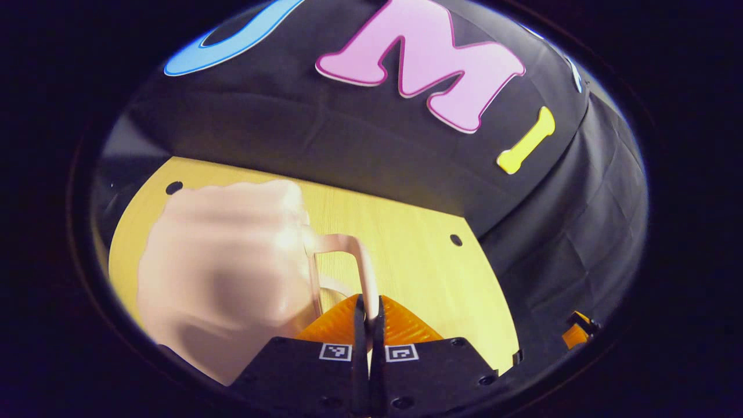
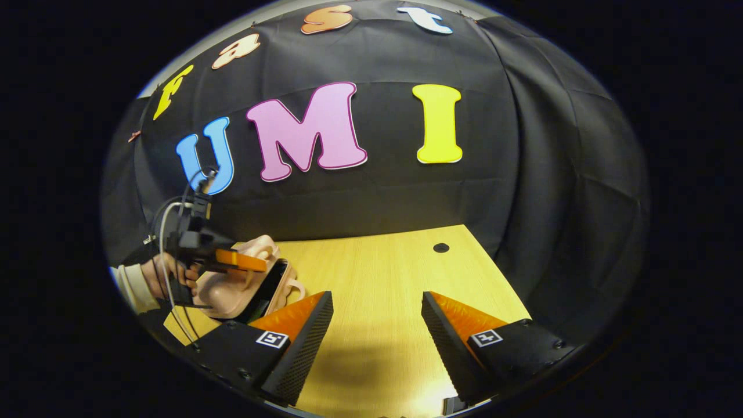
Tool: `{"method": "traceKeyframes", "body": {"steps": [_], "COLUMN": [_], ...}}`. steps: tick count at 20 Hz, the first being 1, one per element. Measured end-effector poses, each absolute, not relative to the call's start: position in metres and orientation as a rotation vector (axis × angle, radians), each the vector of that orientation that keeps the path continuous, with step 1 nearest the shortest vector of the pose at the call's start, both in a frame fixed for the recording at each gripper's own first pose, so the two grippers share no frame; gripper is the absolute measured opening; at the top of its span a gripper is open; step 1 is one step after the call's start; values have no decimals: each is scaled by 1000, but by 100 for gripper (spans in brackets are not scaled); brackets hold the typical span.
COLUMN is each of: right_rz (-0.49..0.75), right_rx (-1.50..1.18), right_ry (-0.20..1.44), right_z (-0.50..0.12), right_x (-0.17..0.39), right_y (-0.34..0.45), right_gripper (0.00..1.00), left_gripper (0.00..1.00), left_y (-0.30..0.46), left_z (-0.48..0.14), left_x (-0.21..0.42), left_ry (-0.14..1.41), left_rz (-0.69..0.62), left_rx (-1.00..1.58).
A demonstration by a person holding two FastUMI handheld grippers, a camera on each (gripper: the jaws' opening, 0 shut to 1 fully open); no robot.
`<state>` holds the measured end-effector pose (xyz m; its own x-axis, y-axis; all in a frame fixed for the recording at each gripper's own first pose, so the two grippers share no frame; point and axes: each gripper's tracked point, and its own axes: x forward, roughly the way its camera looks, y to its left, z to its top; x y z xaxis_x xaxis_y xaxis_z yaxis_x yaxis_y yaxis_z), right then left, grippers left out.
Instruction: First open the suitcase, pack the skin care products into it, and then close the suitcase.
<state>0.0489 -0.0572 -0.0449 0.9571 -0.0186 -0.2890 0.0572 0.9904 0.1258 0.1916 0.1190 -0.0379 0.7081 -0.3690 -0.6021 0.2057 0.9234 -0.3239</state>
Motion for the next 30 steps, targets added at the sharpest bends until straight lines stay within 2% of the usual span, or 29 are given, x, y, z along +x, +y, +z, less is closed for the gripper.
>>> {"method": "traceKeyframes", "body": {"steps": [2, 5, 7, 8, 9, 10, 12, 15, 19, 20, 22, 26, 30], "right_rz": [-2, 43, 57, 58, 58, 58, 62, 37, 36, 50, 79, 144, 167], "right_rx": [118, 120, 123, 128, 136, 145, 157, 120, 122, 119, 115, 117, 88], "right_ry": [287, 267, 256, 248, 238, 231, 218, 204, 153, 139, 122, 103, 105], "right_z": [-43, -36, -32, -29, -26, -24, -19, -23, -12, -10, -7, -1, 0], "right_x": [51, 53, 51, 49, 48, 47, 44, 32, 16, 13, 10, -3, -14], "right_y": [-55, -52, -53, -54, -54, -54, -51, -49, -27, -16, 4, 40, 54], "right_gripper": [97, 97, 97, 97, 97, 97, 97, 98, 97, 97, 98, 98, 97], "left_gripper": [7, 8, 23, 35, 54, 62, 92, 96, 96, 96, 96, 96, 96], "left_y": [117, 120, 113, 106, 106, 109, 111, 105, 156, 161, 159, 190, 202], "left_z": [-51, -38, -26, -31, -19, -6, 27, 97, 164, 173, 180, 206, 217], "left_x": [184, 184, 172, 170, 164, 154, 127, 65, -8, -26, -72, -109, -113], "left_ry": [802, 775, 755, 738, 698, 649, 538, 335, 96, 45, 1, -137, -156], "left_rz": [-264, -226, -236, -241, -228, -209, -200, -305, -210, -223, -300, -185, -104], "left_rx": [-291, -226, -193, -213, -227, -231, -244, -309, -251, -223, -176, -140, -86]}}
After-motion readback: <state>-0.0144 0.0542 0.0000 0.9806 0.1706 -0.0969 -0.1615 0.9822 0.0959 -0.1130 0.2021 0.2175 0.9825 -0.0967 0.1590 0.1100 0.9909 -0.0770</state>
